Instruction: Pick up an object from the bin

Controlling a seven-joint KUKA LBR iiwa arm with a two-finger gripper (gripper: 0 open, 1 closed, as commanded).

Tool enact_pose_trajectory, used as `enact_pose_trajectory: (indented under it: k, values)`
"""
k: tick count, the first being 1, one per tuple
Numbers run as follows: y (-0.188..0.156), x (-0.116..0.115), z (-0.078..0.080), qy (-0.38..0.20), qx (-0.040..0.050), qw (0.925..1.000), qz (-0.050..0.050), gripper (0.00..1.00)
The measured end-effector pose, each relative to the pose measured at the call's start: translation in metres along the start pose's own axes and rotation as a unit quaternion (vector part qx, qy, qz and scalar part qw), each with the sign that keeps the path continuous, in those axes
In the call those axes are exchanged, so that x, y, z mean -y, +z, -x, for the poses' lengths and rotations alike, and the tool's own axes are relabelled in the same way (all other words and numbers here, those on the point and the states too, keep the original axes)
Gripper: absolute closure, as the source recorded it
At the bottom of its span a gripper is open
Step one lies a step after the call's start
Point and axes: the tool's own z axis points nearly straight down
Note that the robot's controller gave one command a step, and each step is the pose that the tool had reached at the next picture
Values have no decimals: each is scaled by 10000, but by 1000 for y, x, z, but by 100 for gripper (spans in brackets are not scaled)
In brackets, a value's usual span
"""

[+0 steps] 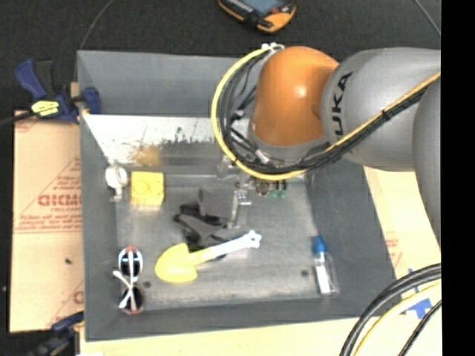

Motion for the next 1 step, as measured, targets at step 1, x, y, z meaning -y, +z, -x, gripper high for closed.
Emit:
enact_pose_trajectory:
  k: [1]
  values:
    - [0, 0, 0, 0, 0, 10000, 0, 0]
